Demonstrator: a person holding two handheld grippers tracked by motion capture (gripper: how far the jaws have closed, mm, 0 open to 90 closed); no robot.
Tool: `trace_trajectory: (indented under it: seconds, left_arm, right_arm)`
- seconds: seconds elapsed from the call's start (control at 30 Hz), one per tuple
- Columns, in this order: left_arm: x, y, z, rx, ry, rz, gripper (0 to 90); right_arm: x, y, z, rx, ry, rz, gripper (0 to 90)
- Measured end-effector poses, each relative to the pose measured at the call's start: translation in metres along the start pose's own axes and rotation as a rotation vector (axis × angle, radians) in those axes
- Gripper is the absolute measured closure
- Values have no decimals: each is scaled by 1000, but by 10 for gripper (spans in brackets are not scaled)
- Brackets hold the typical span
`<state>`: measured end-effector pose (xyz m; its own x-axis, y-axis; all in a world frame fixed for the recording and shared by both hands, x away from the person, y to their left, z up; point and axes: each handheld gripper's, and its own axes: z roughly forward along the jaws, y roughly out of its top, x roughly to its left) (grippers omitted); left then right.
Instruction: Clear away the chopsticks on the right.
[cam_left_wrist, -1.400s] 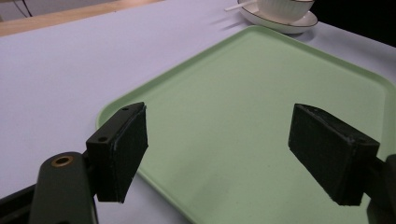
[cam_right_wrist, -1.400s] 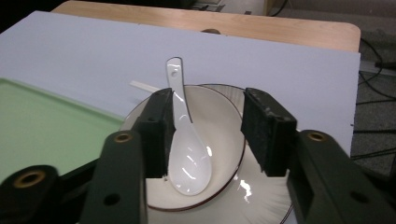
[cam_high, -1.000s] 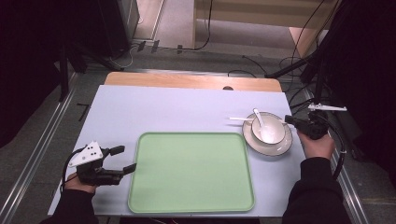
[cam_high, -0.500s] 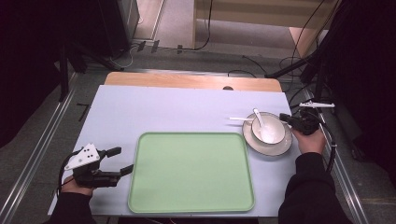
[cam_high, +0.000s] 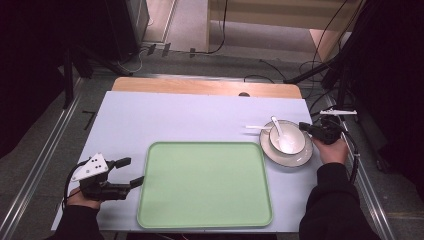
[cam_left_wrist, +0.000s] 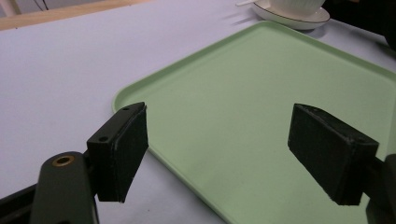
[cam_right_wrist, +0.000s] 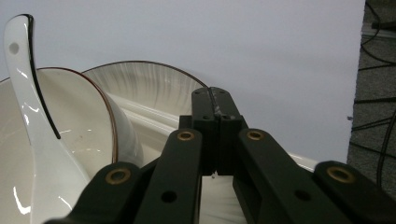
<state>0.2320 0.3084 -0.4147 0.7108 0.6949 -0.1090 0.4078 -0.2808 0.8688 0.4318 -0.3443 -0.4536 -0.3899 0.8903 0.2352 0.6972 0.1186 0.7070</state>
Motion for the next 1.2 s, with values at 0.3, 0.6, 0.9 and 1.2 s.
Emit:
trace_trajectory:
  seconds: [0.3, 0.6, 0.9, 1.2]
  left_arm:
    - [0, 1, 1, -6, -5, 1, 203]
    - [0, 3, 4, -10, -14, 8, 203]
    - [1, 7, 9, -10, -33, 25, 203]
    - [1, 10, 14, -9, -49, 35, 204]
  right_arm:
    - [-4, -4, 1, 30, 1, 19, 900]
    - [-8, -11, -6, 39, 4, 27, 900]
    - [-5, -19, -17, 45, 2, 12, 900]
    - [-5, -28, -24, 56, -10, 14, 900]
